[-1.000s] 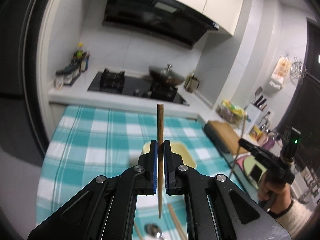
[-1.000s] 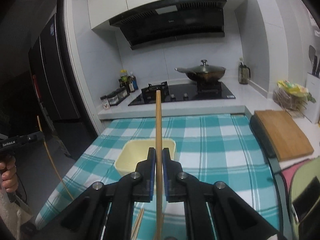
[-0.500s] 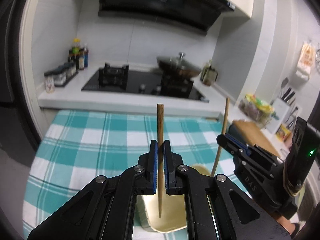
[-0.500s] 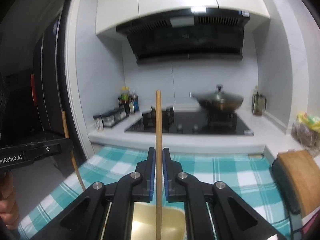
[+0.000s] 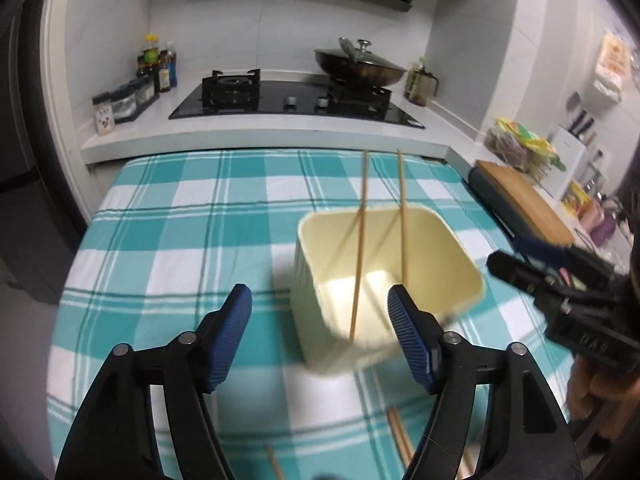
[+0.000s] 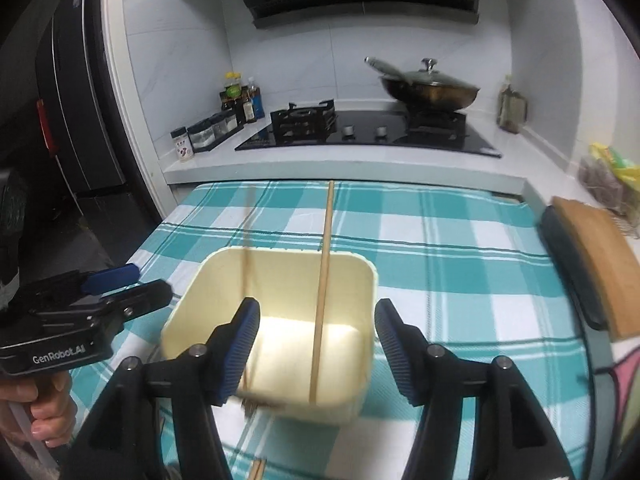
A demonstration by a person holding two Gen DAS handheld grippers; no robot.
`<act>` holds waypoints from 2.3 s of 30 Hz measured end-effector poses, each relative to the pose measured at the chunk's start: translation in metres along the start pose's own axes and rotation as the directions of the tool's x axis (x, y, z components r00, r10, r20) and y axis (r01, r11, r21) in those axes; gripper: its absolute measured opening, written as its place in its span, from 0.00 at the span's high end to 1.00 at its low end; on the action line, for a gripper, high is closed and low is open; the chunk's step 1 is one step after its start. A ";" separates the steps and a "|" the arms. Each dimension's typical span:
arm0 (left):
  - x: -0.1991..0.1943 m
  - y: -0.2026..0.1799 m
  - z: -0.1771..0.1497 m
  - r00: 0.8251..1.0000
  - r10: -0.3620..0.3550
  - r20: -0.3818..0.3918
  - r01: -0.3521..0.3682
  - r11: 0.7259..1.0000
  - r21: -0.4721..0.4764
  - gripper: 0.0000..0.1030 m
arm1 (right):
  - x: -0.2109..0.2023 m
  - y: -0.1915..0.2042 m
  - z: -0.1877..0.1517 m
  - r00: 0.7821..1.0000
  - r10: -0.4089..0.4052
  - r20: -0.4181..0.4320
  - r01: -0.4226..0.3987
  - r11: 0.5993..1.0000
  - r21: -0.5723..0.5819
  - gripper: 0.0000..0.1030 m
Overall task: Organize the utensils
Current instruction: 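Carry both chopsticks over the cream holder and open both tools to drop them in, then raise both tools away from the holder back over the utensils, then grasp a steel spoon with the right tool while the left tool grasps a chopstick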
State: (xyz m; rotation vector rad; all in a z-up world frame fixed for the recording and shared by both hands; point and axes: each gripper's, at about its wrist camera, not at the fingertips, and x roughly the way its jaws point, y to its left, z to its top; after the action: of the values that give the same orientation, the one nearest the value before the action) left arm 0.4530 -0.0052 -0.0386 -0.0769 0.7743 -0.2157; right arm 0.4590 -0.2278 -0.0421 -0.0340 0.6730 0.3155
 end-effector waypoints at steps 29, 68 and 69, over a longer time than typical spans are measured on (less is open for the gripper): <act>-0.162 -0.030 -0.209 0.999 0.013 0.040 -0.013 1.000 -0.010 0.14 | -0.198 0.032 -0.173 0.915 -0.398 0.062 0.401 0.915 -0.050 0.26; -0.117 0.043 -0.240 0.987 0.023 -0.159 -0.054 0.980 -0.190 0.14 | -0.172 -0.019 -0.260 0.963 -0.245 -0.114 0.253 0.965 0.063 0.26; -0.114 0.044 -0.240 0.986 0.026 -0.163 -0.058 0.979 -0.193 0.14 | -0.170 -0.021 -0.262 0.966 -0.228 -0.120 0.238 0.968 0.078 0.26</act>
State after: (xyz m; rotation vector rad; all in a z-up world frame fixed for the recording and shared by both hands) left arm 0.2127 0.0656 -0.1384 -0.2330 0.9553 -0.1044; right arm 0.1808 -0.3294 -0.1435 -0.0424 0.7847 0.0552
